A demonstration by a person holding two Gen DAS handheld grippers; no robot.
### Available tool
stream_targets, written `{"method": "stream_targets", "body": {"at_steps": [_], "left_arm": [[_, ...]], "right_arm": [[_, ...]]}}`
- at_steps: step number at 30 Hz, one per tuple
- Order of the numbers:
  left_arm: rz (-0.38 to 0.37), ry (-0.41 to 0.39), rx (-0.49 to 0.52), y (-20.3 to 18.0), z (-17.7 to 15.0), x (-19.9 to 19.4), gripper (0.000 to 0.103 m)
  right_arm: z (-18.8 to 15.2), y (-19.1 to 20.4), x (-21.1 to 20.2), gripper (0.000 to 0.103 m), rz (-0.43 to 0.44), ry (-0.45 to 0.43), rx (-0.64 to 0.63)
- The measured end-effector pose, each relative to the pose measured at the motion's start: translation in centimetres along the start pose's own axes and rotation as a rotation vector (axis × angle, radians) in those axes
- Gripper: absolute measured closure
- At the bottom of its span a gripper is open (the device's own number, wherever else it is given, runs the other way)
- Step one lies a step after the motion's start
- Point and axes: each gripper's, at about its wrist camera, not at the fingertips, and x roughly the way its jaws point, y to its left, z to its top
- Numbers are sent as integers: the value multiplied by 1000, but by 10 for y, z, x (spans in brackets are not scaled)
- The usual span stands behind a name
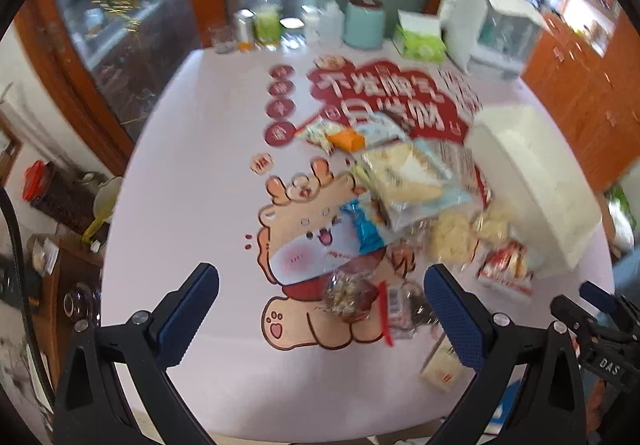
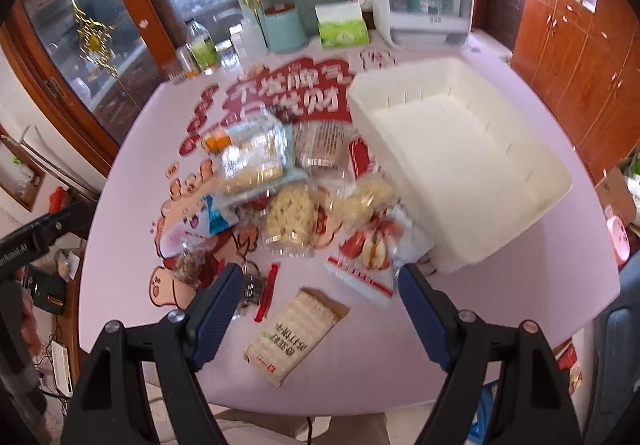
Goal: Organize snacks
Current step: 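Grasp the clear candy bag with the left tool while the right tool grasps the brown biscuit pack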
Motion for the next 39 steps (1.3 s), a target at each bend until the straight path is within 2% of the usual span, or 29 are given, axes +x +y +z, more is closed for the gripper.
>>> {"method": "stream_targets", "body": {"at_steps": [4, 8, 14, 19, 24, 31, 34, 35, 38, 39], "left_arm": [[-27, 76, 105, -4, -10, 38, 1], [-62, 183, 168, -7, -21, 86, 1], [-97, 295, 186, -4, -32, 144, 1], [-120, 347, 175, -3, -36, 174, 1], [-117, 354, 200, -8, -41, 187, 1], [-71, 360, 200, -15, -38, 205, 2], [-65, 357, 202, -17, -41, 208, 4], [-64, 358, 206, -17, -40, 208, 5], [-59, 362, 228, -23, -39, 211, 18], [-67, 343, 240, -25, -40, 210, 27]], "right_arm": [[-15, 3, 34, 23, 15, 117, 55], [-41, 5, 70, 23, -19, 230, 103], [-75, 17, 110, 23, -39, 359, 163], [-89, 29, 125, 23, -73, 385, 178], [-97, 37, 133, 23, -91, 383, 192], [-96, 43, 137, 23, -97, 374, 198], [-94, 51, 142, 23, -111, 378, 161], [-92, 56, 144, 23, -113, 376, 149], [-90, 72, 149, 23, -154, 373, 101], [-90, 74, 150, 23, -153, 368, 97]]}}
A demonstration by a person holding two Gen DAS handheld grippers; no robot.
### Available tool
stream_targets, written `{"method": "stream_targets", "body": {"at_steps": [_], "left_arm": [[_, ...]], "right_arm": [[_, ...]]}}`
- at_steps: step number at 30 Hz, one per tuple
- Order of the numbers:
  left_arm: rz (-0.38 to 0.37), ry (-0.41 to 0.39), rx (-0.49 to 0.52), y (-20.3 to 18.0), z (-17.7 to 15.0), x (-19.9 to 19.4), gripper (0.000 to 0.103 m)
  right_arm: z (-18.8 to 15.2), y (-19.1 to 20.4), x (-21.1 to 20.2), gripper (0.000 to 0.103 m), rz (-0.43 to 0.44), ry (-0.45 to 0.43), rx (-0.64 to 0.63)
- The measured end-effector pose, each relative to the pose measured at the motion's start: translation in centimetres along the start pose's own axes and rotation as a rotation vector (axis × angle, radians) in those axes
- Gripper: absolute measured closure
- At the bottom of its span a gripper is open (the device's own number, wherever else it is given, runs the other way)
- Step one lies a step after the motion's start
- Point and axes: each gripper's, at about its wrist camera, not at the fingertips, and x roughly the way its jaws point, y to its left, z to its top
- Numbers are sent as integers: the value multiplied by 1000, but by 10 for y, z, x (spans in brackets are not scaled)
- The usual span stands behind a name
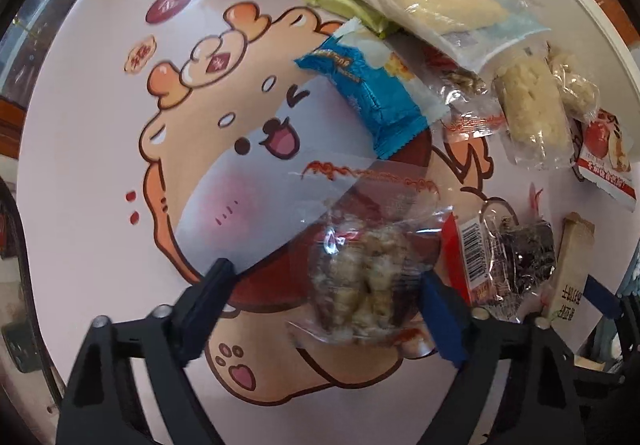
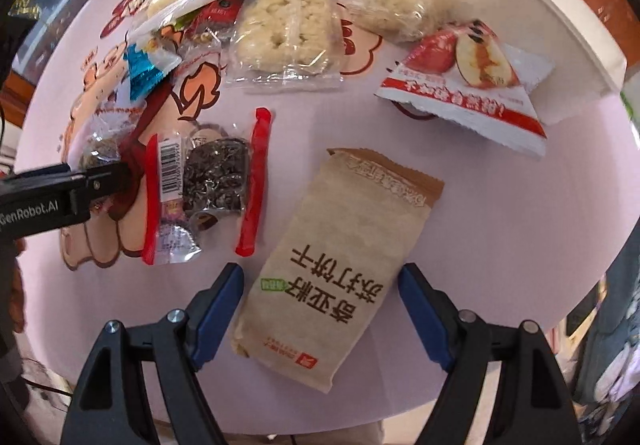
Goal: Organize snacks
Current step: 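Grasp the clear candy bag with the left tool while the right tool grasps the brown biscuit pack, then drop the candy bag and biscuit pack into the white tray with both tools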
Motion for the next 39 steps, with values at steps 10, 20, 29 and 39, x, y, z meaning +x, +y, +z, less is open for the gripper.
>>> {"method": "stream_targets", "body": {"at_steps": [10, 20, 29, 39], "left_arm": [[34, -41, 63, -17, 6, -10, 56], [21, -189, 102, -38, 4, -105, 56], [-32, -401, 177, -111, 49, -198, 56], [1, -481, 172, -202, 130, -215, 56]], "right_arm": [[-2, -4, -16, 45, 6, -42, 0], [8, -41, -78, 46, 91, -233, 23], [47, -99, -151, 45, 135, -493, 65], [117, -181, -191, 45, 52, -656, 118]]}}
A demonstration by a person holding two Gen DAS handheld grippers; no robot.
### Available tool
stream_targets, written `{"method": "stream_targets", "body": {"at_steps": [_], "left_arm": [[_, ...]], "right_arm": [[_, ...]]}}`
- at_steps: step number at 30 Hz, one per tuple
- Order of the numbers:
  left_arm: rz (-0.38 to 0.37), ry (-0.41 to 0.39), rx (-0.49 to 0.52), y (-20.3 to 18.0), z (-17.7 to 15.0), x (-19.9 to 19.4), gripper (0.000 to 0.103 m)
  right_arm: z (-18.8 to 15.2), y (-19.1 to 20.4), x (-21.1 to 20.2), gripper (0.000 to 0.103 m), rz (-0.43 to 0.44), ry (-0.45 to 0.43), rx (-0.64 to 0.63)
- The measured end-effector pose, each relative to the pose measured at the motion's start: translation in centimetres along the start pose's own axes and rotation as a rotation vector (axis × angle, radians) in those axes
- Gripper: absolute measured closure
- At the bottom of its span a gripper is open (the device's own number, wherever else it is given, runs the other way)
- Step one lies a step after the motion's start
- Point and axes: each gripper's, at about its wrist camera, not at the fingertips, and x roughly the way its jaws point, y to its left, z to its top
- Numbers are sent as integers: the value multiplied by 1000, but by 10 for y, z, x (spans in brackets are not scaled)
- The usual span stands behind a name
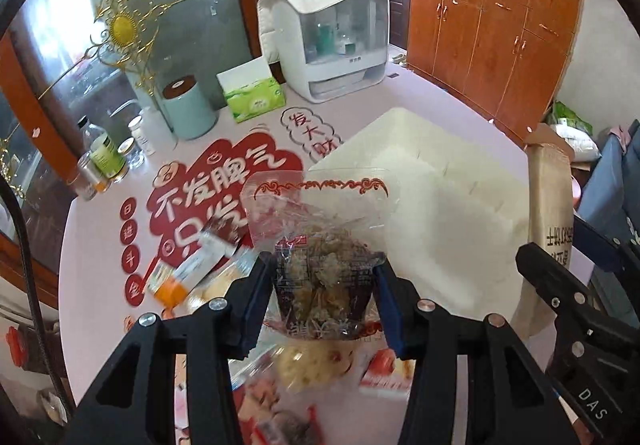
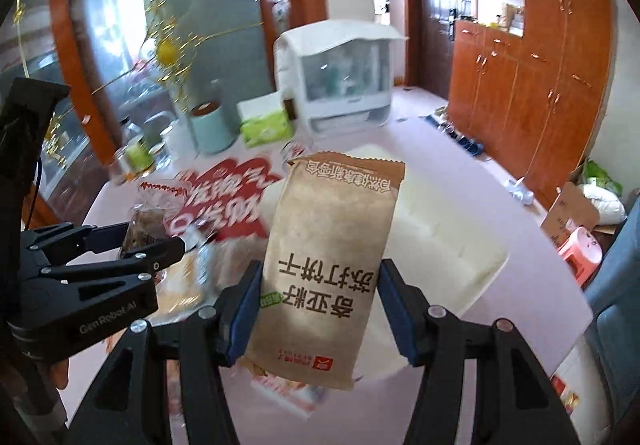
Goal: Organize snacks
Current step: 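Drop the candy bag and biscuit pack into the white tray with both tools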
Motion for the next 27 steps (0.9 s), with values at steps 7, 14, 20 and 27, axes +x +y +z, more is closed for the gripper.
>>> {"method": "stream_targets", "body": {"at_steps": [7, 14, 20, 27], "left_arm": [[14, 71, -42, -33, 26, 40, 56], [-41, 189, -80, -49, 26, 83, 46], [-108, 239, -197, -40, 18, 101, 12], [-75, 224, -269, -27, 13, 94, 12]], "right_arm": [[17, -50, 42, 45, -29, 52, 9], [2, -71, 81, 45, -6, 148, 1], [-11, -76, 101, 44, 50, 217, -19], [-12, -86, 98, 39, 67, 197, 6]]}}
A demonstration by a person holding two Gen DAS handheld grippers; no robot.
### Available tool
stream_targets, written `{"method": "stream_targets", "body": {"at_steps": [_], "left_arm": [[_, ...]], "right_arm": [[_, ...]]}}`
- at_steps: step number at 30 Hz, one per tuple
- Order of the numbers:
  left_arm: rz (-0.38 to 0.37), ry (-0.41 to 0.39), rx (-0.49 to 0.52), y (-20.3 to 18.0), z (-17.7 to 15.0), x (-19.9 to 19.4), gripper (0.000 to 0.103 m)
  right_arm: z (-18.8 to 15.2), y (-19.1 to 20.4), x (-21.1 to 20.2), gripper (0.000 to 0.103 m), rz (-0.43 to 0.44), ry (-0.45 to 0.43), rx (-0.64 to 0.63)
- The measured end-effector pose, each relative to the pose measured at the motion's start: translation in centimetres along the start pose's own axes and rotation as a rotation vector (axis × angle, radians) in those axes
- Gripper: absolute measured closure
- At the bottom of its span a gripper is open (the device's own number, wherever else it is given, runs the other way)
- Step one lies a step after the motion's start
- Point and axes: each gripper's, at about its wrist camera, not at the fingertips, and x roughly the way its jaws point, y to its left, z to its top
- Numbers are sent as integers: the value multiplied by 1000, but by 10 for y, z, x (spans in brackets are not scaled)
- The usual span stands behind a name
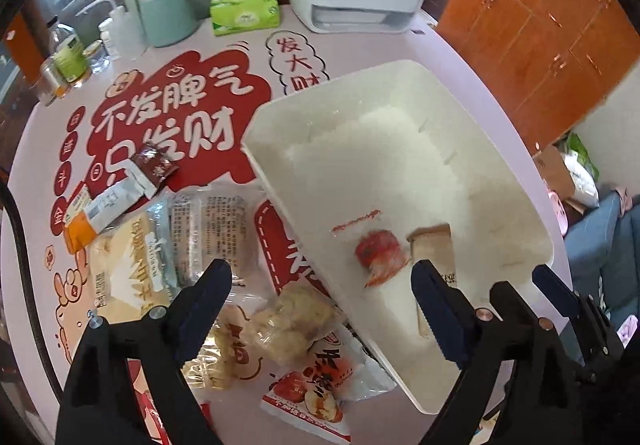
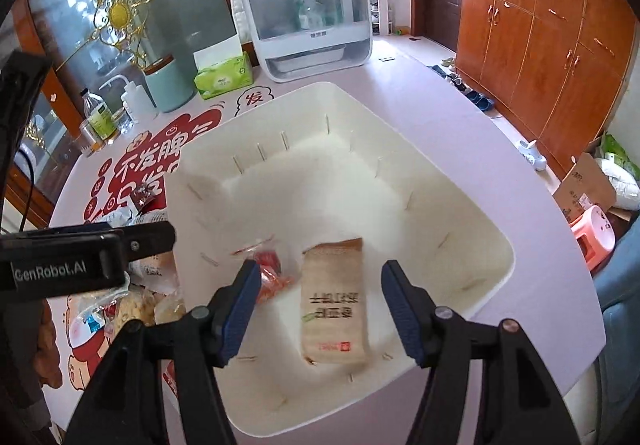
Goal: Organize snacks
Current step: 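Drop the candy bag and biscuit pack into the white tray with both tools, then withdraw both tools from the tray back toward the snack pile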
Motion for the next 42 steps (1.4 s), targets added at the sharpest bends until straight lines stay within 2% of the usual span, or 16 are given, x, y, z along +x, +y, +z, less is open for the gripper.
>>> {"method": "stream_targets", "body": {"at_steps": [4, 14, 22, 26, 36, 42], "left_arm": [[10, -37, 10, 0, -2, -12, 12], [-54, -76, 23, -8, -14, -35, 12], [-141, -93, 28, -7, -27, -54, 12], [-146, -104, 22, -6, -32, -62, 12], [-171, -168, 85, -1, -53, -94, 12], [-200, -187, 72, 19, -68, -115, 12]], "right_arm": [[1, -1, -3, 38, 12, 1, 9], [-3, 8, -15, 38, 54, -10, 6], [-5, 9, -27, 38, 81, -27, 22], [-7, 12, -33, 38, 88, -33, 18], [-12, 37, -53, 38, 113, -44, -31], [-18, 62, -69, 38, 130, -60, -74]]}}
